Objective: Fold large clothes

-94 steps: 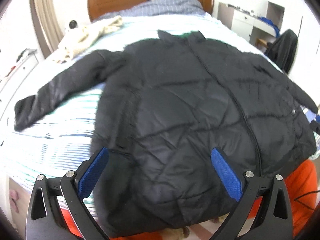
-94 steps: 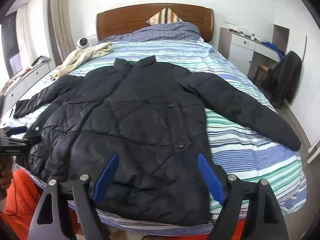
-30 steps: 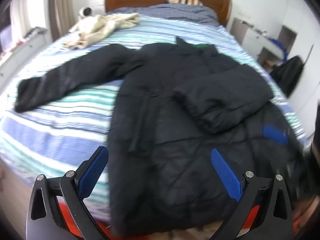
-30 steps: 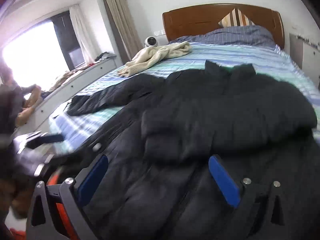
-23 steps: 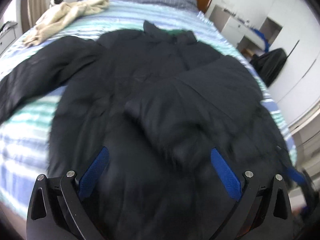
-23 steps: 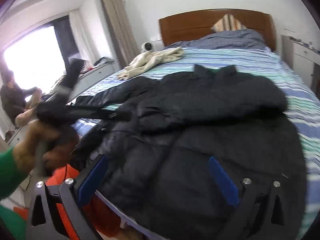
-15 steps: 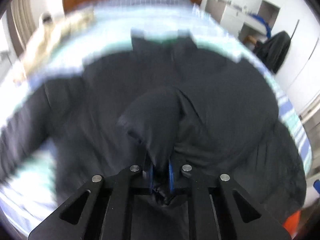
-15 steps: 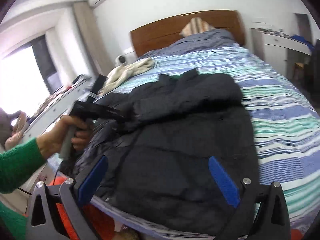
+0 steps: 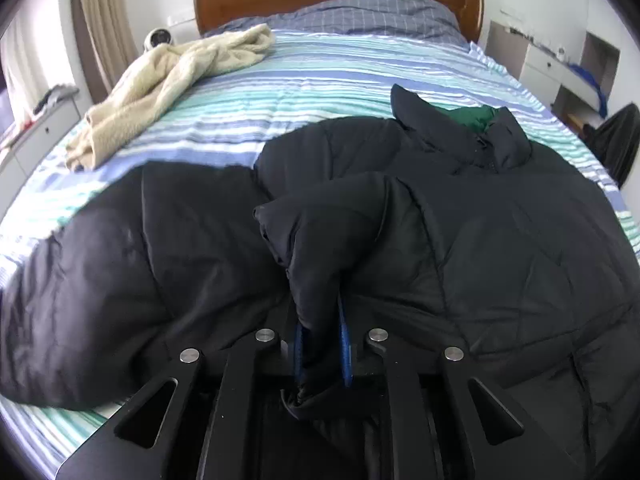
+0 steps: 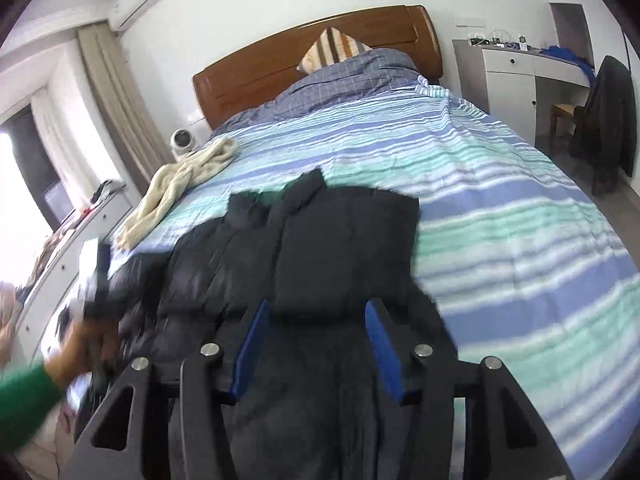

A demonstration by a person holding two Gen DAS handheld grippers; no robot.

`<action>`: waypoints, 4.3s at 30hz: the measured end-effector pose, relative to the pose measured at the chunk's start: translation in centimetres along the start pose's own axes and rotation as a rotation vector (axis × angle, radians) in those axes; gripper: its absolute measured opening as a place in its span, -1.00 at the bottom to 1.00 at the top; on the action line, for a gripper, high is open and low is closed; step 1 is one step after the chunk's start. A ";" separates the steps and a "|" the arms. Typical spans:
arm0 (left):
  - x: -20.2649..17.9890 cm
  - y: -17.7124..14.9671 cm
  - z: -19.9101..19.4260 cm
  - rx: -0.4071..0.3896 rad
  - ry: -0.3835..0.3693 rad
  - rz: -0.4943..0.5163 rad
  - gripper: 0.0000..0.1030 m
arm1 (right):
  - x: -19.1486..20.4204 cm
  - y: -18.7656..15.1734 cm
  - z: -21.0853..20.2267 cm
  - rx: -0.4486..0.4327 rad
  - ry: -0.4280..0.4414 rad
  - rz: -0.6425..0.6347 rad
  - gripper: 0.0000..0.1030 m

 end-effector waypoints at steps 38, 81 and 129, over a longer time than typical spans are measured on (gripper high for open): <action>0.2 -1.7 2.0 -0.028 0.012 -0.014 -0.59 | -2.6 -3.7 3.4 0.193 0.119 0.099 0.05; 35.2 -11.5 -7.4 -0.079 0.214 -0.929 0.68 | 12.3 -18.5 -9.6 0.124 0.080 -0.183 0.19; -1.7 -10.2 -18.5 -0.114 -0.043 0.095 0.73 | -1.6 -6.4 -6.1 -0.010 0.003 0.123 0.48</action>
Point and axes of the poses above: each gripper's, at about its wrist camera, not at the fingertips, and z roughly the way its jaws point, x to its left, y to its top, the point moved 3 cm from there along z, roughly the way its jaws point, and after that the axes turned 1 degree about x, right-handed, at the moved point
